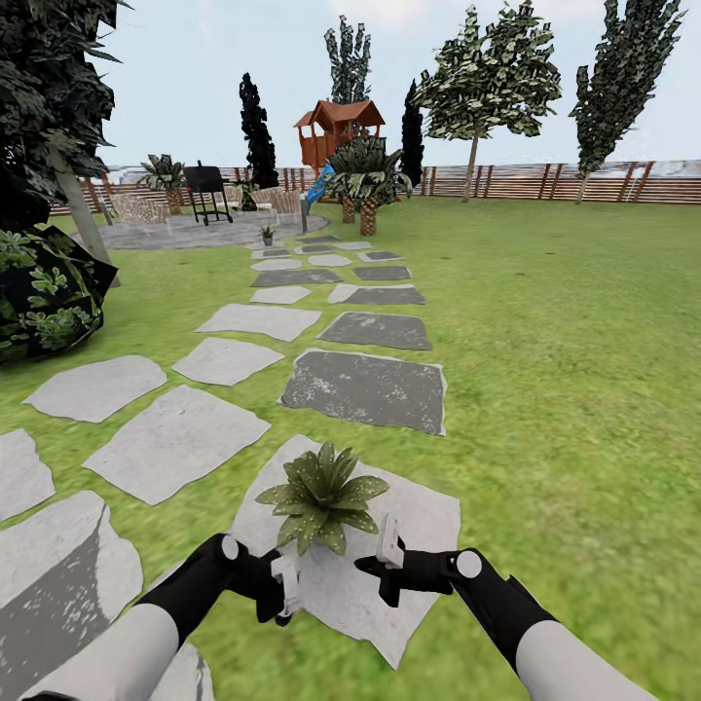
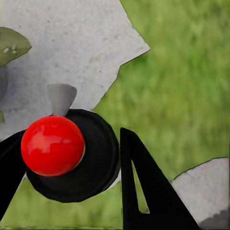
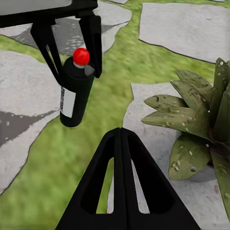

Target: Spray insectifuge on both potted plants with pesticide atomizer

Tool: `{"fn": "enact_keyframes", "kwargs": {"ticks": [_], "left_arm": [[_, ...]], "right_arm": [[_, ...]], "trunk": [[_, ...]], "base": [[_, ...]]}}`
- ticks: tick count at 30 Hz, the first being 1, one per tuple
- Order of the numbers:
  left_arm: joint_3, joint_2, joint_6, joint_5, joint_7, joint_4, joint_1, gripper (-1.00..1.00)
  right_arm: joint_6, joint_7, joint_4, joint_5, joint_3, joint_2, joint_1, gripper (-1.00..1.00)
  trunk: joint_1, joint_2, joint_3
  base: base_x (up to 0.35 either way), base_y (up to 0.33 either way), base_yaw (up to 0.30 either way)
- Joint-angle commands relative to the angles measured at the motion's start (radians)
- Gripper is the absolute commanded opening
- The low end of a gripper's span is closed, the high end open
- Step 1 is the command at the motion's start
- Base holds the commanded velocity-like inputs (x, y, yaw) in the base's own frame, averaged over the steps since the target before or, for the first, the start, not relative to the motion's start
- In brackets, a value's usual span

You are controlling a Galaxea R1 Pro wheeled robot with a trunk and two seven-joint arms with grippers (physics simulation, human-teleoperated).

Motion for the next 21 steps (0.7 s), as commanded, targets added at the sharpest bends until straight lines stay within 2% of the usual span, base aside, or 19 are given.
{"fn": "enact_keyframes", "kwargs": {"ticks": [1,2,3,6,8,10,12,14,16,18,19,20,21], "left_arm": [[-0.003,0.013,0.000,0.000,-0.001,0.016,0.000,-1.00],[-0.003,0.020,0.000,0.001,0.004,0.026,0.000,-1.00],[-0.003,0.029,-0.001,0.001,0.014,0.036,0.000,-1.00],[-0.002,0.044,-0.001,0.017,0.060,0.073,0.000,-1.00],[-0.003,0.045,-0.009,0.065,0.081,0.103,0.000,-1.00],[-0.003,0.044,-0.048,0.120,0.100,0.116,0.000,-1.00],[-0.003,0.043,-0.070,0.180,0.125,0.132,0.000,-1.00],[-0.003,0.043,-0.078,0.255,0.171,0.157,0.000,-1.00],[-0.003,0.040,-0.081,0.338,0.238,0.189,0.000,-1.00],[-0.003,0.036,-0.089,0.420,0.304,0.223,0.001,-1.00],[-0.003,0.035,-0.106,0.454,0.334,0.239,0.002,-1.00],[-0.003,0.034,-0.133,0.491,0.367,0.253,0.006,-1.00],[-0.003,0.034,-0.156,0.523,0.398,0.265,0.014,-1.00]], "right_arm": [[-0.005,-0.002,0.000,0.008,0.002,-0.005,0.000,-1.00],[-0.005,-0.002,0.002,0.008,0.002,-0.007,0.000,-1.00],[-0.005,-0.002,0.009,0.008,0.002,-0.009,0.000,1.00],[-0.006,-0.005,0.031,0.008,0.001,-0.011,0.000,1.00],[-0.006,-0.007,0.047,0.008,0.000,-0.017,0.000,1.00],[-0.008,-0.010,0.101,0.007,-0.002,-0.032,0.001,1.00],[-0.009,-0.036,0.154,0.004,-0.004,-0.064,0.002,1.00],[-0.014,-0.124,0.218,-0.001,-0.005,-0.096,0.002,1.00],[-0.052,-0.235,0.294,-0.011,-0.008,-0.105,0.004,1.00],[-0.104,-0.389,0.375,-0.071,-0.010,-0.108,0.004,1.00],[-0.117,-0.464,0.410,-0.114,-0.010,-0.107,0.004,1.00],[-0.136,-0.521,0.436,-0.158,-0.010,-0.107,0.006,1.00],[-0.161,-0.548,0.447,-0.193,-0.010,-0.107,0.012,1.00]], "trunk": [[0.000,0.000,-0.001],[0.000,0.000,-0.001],[0.000,0.000,-0.001],[0.000,0.000,-0.001],[0.000,0.000,-0.001],[0.000,0.000,-0.001],[0.000,0.000,-0.001],[0.000,0.000,-0.001],[0.000,0.000,-0.001],[0.000,0.000,-0.001],[0.000,0.000,-0.001],[0.000,0.000,-0.001],[0.000,0.000,-0.001]], "base": [[0.000,0.000,0.000],[0.000,0.000,0.000],[0.000,0.000,0.000],[0.000,0.000,0.000],[0.000,0.000,0.000],[0.000,0.000,0.000],[0.000,0.000,0.000],[0.000,0.000,0.000],[0.000,0.000,0.000],[0.000,0.000,0.000],[0.000,0.000,0.000],[0.000,0.000,0.000],[0.000,0.000,0.000]]}}
